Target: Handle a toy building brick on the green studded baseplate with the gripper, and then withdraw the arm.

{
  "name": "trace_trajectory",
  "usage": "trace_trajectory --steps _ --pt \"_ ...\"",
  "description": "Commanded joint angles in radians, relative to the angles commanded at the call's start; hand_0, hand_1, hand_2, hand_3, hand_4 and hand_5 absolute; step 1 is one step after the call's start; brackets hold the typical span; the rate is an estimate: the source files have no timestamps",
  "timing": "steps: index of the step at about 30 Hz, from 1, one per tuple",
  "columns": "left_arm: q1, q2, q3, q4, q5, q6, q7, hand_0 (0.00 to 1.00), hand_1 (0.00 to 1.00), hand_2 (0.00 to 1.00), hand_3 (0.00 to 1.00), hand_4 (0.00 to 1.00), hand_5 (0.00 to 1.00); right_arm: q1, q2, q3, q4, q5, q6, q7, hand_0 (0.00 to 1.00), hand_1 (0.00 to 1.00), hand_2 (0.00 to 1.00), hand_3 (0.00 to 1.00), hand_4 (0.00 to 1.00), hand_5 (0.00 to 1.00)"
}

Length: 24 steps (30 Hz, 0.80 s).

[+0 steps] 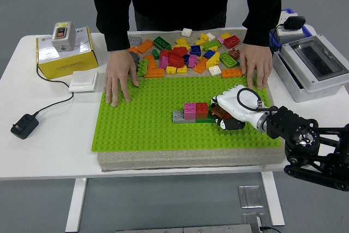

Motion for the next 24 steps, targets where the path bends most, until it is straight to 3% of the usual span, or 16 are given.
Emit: trace_trajectory --steps 15,16,21,22,24 --pt "-0.001 0.001 0.001 0.0 0.002 -0.001 -0.001 0.69 0.662 0.584 0.651 0.075 0.646 0.011 0.001 -0.02 -0.03 -0.021 -0.001 0.006 0.133 0.158 0.504 0.618 0.46 0.354" --pt "-0.001 0.001 0.001 0.0 0.002 -0.001 -0.001 0.689 0.661 0.583 0.651 0.074 0.644 0.012 0.0 -0.019 -0.031 -0.021 -0.001 0.007 0.134 0.166 0.558 0.637 0.46 0.352" --pt "-0.002 0.002 -0.001 0.0 0.005 -0.001 -0.001 0.689 0.661 0.583 0.651 0.074 0.644 0.012 0.0 -0.018 -0.032 -0.018 -0.003 0.009 0.134 0.166 0.558 0.637 0.46 0.352" --pt "-0.002 0.002 -0.002 0.0 0.006 -0.001 -0.001 0.69 0.661 0.582 0.648 0.075 0.645 0.011 -0.001 -0.018 -0.032 -0.017 -0.003 0.009 0.144 0.175 0.632 0.733 0.463 0.353" --pt "-0.003 0.003 -0.002 0.0 0.007 -0.001 -0.001 0.69 0.661 0.582 0.648 0.075 0.645 0.011 -0.002 -0.016 -0.031 -0.016 -0.005 0.01 0.144 0.175 0.632 0.733 0.463 0.353"
